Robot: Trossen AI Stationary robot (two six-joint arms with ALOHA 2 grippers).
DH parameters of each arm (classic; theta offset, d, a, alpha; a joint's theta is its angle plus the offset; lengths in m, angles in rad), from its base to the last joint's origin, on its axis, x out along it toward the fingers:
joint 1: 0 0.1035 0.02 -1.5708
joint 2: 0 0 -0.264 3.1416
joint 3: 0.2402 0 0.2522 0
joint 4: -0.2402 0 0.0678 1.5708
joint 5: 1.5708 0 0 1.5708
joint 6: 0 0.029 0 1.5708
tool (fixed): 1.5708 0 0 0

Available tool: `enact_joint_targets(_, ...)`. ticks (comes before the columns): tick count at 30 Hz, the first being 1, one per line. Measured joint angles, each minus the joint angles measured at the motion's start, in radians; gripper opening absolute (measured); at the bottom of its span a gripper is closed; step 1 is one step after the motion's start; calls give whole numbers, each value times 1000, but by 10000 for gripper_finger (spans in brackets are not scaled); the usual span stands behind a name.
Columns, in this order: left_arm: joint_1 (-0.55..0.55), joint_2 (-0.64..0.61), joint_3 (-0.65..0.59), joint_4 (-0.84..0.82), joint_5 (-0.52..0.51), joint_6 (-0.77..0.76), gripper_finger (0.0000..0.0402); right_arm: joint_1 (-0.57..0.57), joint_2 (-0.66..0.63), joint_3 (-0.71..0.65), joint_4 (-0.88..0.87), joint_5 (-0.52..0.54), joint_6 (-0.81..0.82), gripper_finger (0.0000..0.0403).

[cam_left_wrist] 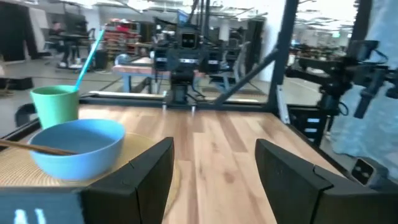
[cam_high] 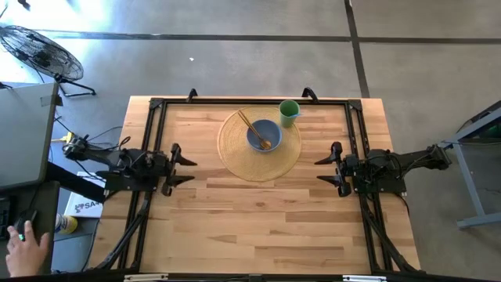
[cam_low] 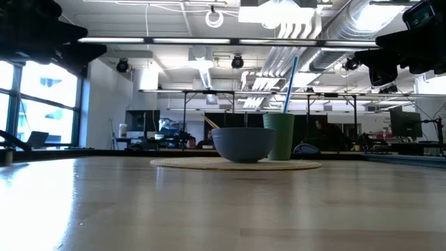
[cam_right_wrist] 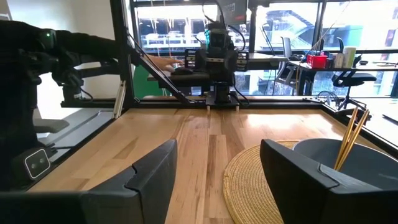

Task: Pick & Place Utensil
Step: Return to Home Position

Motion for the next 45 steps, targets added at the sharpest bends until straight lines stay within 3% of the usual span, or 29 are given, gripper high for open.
enact_joint_targets(8, 77, 0, 0, 1, 4, -3, 221, 0, 0, 0, 0, 0, 0, 224)
enact_joint_targets(19, 92, 0, 0, 20, -16, -81, 221, 0, 0, 0, 0, 0, 0, 225)
enact_joint_targets(26, 202, 0, 0, 21, 87, -111, 221, 0, 0, 0, 0, 0, 0, 225)
enact_joint_targets(45, 206, 0, 0, -3, 77, -126, 221, 0, 0, 0, 0, 0, 0, 224)
